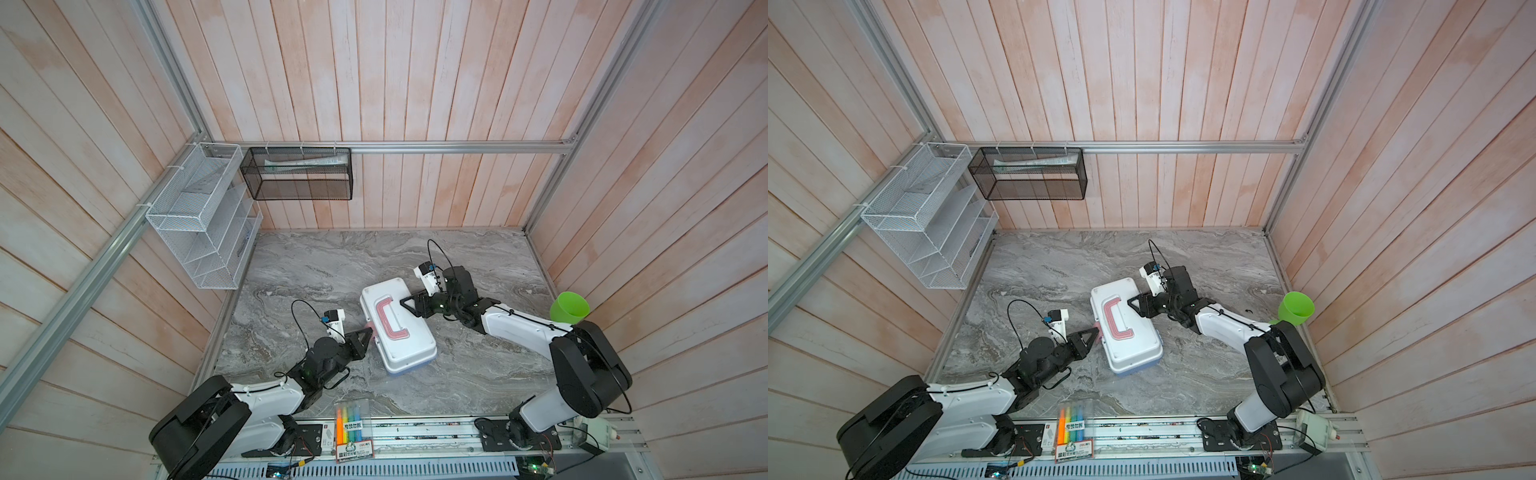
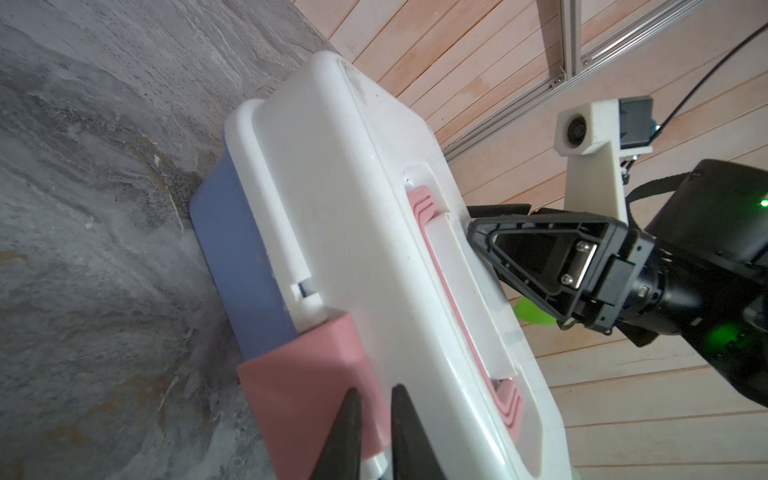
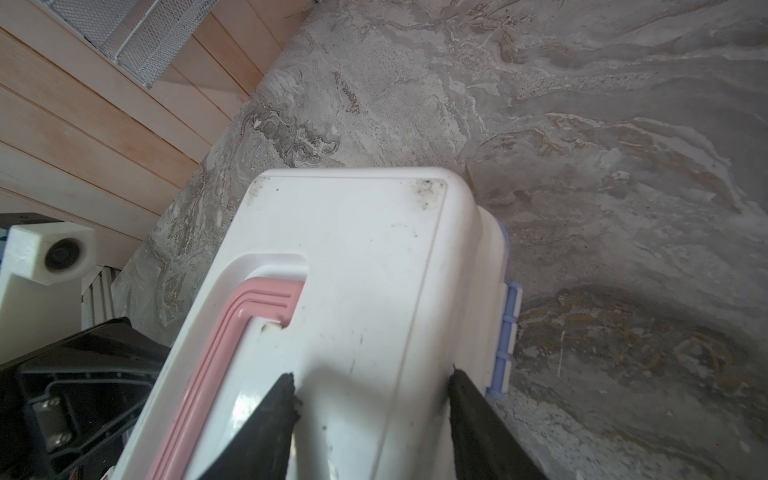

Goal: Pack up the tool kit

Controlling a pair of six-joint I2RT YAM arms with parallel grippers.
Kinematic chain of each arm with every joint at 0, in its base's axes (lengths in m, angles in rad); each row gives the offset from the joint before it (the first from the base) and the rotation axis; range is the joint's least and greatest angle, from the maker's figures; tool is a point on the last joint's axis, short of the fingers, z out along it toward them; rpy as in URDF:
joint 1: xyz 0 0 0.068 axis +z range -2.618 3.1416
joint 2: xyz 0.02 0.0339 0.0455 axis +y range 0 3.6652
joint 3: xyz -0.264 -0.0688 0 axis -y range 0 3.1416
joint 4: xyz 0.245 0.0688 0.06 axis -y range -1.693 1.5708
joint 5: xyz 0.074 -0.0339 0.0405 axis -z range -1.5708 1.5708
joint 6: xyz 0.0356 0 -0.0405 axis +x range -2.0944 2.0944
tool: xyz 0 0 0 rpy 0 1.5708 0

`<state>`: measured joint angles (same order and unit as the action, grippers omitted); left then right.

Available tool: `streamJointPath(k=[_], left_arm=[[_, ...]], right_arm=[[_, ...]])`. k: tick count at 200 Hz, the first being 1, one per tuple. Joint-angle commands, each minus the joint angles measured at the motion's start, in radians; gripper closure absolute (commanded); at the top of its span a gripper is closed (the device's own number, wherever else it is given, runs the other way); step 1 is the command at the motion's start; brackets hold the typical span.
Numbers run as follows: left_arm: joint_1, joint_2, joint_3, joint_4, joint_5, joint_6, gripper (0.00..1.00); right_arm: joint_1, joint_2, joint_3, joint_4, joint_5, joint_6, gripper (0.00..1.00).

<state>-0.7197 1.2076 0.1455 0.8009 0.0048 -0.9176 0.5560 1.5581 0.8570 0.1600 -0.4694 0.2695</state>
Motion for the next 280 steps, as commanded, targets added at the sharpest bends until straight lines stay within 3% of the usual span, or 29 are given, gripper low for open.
streamJointPath(k=[1, 122, 147, 166, 184, 233, 280], left_arm=[[0.003, -0.001, 0.013, -0.028, 0.020, 0.020, 0.83], [0.003, 0.010, 0.040, -0.051, 0.025, 0.030, 0.84], [0.005, -0.082, 0.053, -0.235, -0.054, 0.043, 0.83], [0.006, -0.164, 0.105, -0.491, -0.131, 0.071, 0.65], [0.006, -0.187, 0.171, -0.664, -0.154, 0.110, 0.60], [0.006, -0.096, 0.318, -0.856, -0.152, 0.178, 0.60], [0.004, -0.044, 0.336, -0.837, -0.066, 0.194, 0.60]], right_arm=[[0.049, 0.059, -0.039, -0.114, -0.055, -0.007, 0.45], [0.048, 0.053, -0.050, -0.108, -0.050, -0.002, 0.45], [0.049, 0.051, -0.047, -0.113, -0.049, -0.003, 0.45], [0.048, 0.050, -0.049, -0.117, -0.045, -0.007, 0.45], [0.049, 0.054, -0.049, -0.117, -0.046, -0.010, 0.45], [0.048, 0.060, -0.044, -0.111, -0.051, -0.005, 0.45], [0.048, 0.066, -0.045, -0.111, -0.049, -0.006, 0.45]])
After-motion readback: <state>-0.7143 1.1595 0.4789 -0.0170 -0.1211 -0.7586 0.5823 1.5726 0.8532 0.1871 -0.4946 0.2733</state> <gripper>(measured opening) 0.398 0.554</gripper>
